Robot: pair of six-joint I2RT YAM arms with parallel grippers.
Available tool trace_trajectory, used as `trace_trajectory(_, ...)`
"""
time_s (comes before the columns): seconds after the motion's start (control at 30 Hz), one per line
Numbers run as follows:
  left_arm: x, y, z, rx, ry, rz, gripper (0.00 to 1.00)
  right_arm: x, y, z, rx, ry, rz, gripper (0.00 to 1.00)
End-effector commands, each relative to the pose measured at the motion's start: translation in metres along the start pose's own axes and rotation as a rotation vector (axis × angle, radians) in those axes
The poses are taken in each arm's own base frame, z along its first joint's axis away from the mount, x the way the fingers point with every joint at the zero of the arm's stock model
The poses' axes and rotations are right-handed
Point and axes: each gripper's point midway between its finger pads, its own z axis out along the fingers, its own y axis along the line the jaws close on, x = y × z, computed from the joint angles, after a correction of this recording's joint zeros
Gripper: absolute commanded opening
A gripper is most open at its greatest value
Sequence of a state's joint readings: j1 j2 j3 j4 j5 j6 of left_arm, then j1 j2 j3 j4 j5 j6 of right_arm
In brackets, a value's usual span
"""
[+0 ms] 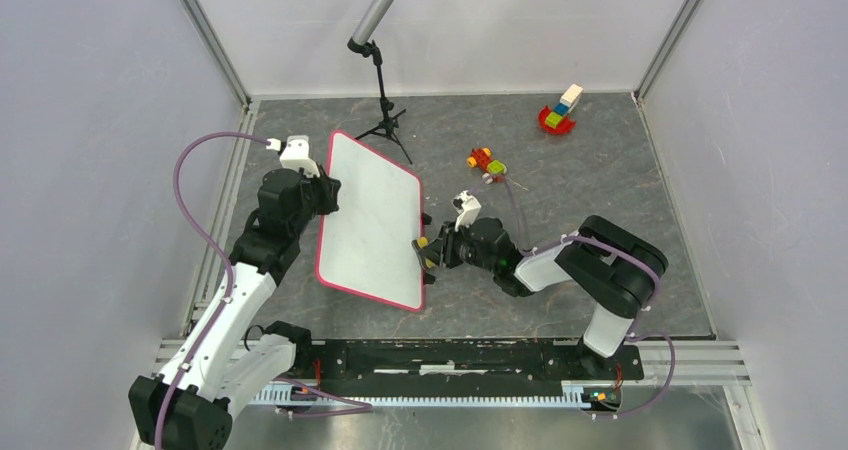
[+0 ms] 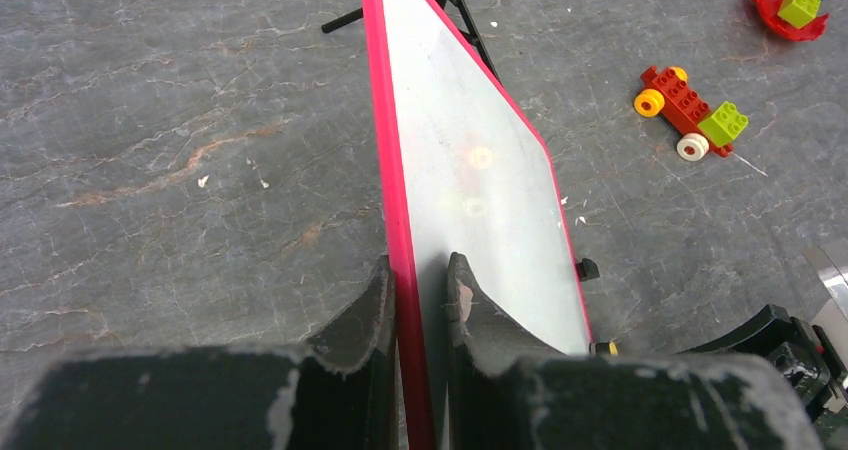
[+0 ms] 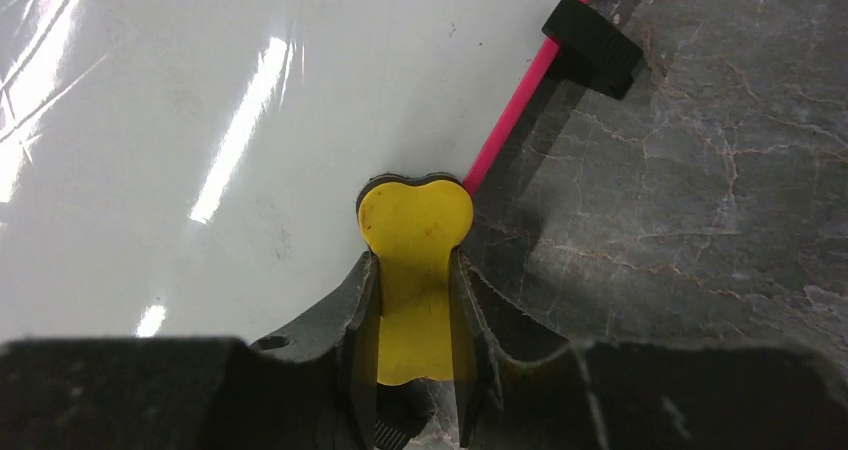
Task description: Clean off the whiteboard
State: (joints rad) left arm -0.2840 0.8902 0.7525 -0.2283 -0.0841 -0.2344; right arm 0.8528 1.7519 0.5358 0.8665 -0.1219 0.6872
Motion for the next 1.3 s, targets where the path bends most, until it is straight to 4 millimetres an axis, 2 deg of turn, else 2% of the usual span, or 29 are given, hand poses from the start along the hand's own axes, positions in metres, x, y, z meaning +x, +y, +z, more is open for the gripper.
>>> trace_trajectory(0.0,0.066,0.003,-0.003,0.052,0.241,0.206,0.02,0.011,0.008,-0.009,-0.018,0.034,-0.055,0.00)
trace_trajectory(0.07,0.063,0.005,-0.004,0.037,0.237,0.196,0.07,0.004,0.011,-0.013,0.003,0.027,-0.107,0.00)
trace_trajectory(0.2,0.056,0.008,-0.007,0.004,0.205,0.169,0.24,-0.024,0.009,-0.027,0.089,0.007,-0.240,0.01)
trace_trajectory(0.27,0.049,0.008,-0.009,0.000,0.180,0.155,0.35,-0.040,-0.004,-0.038,0.176,-0.015,-0.319,0.01)
trace_trajectory(0.33,0.043,0.008,-0.012,-0.011,0.159,0.139,0.45,-0.044,-0.019,-0.050,0.236,0.001,-0.357,0.01)
trace_trajectory(0.4,0.041,0.007,-0.015,-0.008,0.145,0.126,0.53,-0.044,-0.034,-0.063,0.289,0.014,-0.379,0.01)
trace_trajectory(0.53,0.034,0.004,-0.018,0.005,0.117,0.110,0.60,-0.030,-0.064,-0.091,0.396,0.057,-0.414,0.01)
trace_trajectory(0.6,0.029,0.004,-0.020,0.005,0.104,0.110,0.69,-0.022,-0.075,-0.104,0.443,0.084,-0.426,0.02)
trace_trajectory(0.73,0.017,0.003,-0.024,0.002,0.072,0.112,0.73,-0.008,-0.088,-0.123,0.490,0.111,-0.430,0.03)
trace_trajectory(0.8,0.015,0.002,-0.025,0.007,0.063,0.106,0.74,-0.007,-0.090,-0.126,0.499,0.114,-0.424,0.04)
trace_trajectory(1.0,0.006,0.003,-0.034,-0.007,0.043,0.100,0.79,-0.014,-0.075,-0.110,0.442,0.125,-0.420,0.04)
trace_trajectory(1.1,-0.008,0.008,-0.045,-0.038,0.017,0.104,0.80,-0.015,-0.076,-0.108,0.444,0.122,-0.420,0.03)
trace_trajectory(1.17,-0.021,0.011,-0.054,-0.063,-0.013,0.085,0.86,-0.012,-0.080,-0.109,0.462,0.131,-0.417,0.04)
trace_trajectory(1.27,-0.040,0.007,-0.064,-0.058,-0.063,0.036,0.91,-0.005,-0.084,-0.109,0.469,0.154,-0.407,0.10)
